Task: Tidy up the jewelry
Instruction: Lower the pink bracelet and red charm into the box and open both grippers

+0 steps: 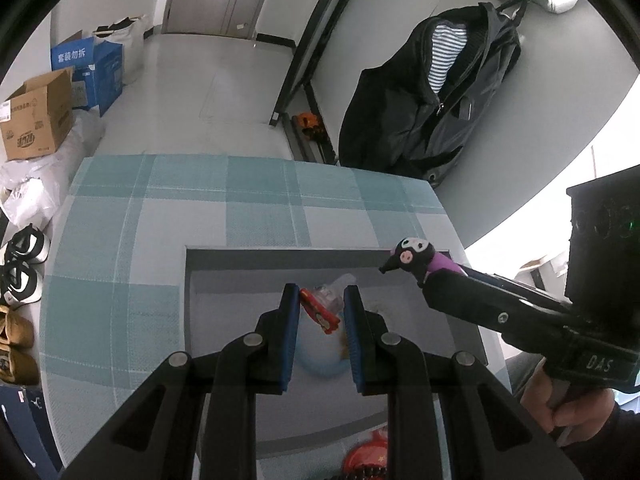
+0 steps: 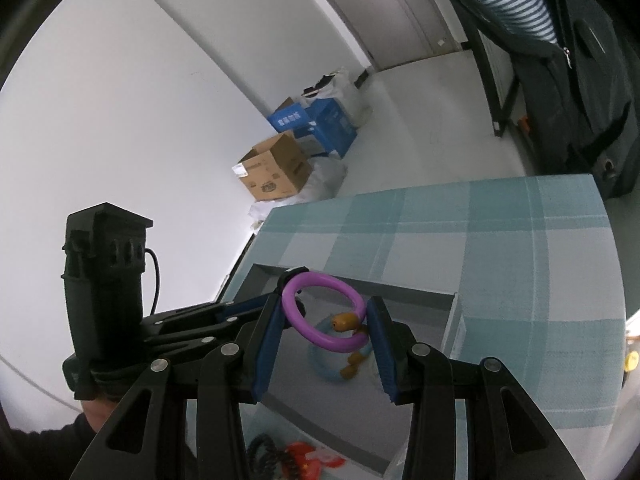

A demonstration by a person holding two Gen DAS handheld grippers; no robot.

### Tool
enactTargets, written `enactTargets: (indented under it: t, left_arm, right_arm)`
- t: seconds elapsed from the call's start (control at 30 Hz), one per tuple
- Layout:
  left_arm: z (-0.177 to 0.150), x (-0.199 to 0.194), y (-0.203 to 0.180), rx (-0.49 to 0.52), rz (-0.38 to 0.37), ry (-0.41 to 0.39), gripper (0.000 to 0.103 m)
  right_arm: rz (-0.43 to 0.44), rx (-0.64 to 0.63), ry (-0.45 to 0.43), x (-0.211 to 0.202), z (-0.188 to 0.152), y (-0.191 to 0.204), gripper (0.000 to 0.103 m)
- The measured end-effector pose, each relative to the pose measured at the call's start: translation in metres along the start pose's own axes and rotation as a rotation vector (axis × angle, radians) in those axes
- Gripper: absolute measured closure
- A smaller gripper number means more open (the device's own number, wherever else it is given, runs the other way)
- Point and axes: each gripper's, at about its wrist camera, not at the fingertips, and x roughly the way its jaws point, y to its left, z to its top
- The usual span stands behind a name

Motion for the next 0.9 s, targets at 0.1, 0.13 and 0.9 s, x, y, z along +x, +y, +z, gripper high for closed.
enactTargets:
  t: [0.1, 0.13, 0.9]
  left_arm:
    - [-0.001, -0.002, 0.001, -0.004, -0.013, -0.01, 0.085]
    - [-0.001, -0.002, 0.002, -0.01, -0.024, -0.013, 0.085]
    - [-0.018, -0.034, 0.009, -0.096, 0.033, -0.078, 0.046]
  right_arm:
    - [0.0, 0.002, 0.008, 0.002, 0.0, 0.001, 0.062]
    - [-0.004, -0.002, 0.01, 0.002, -0.001, 0.001, 0.059]
    - [-0.052, 0.0, -0.086, -0.033, -0.008, -0.003, 0.025]
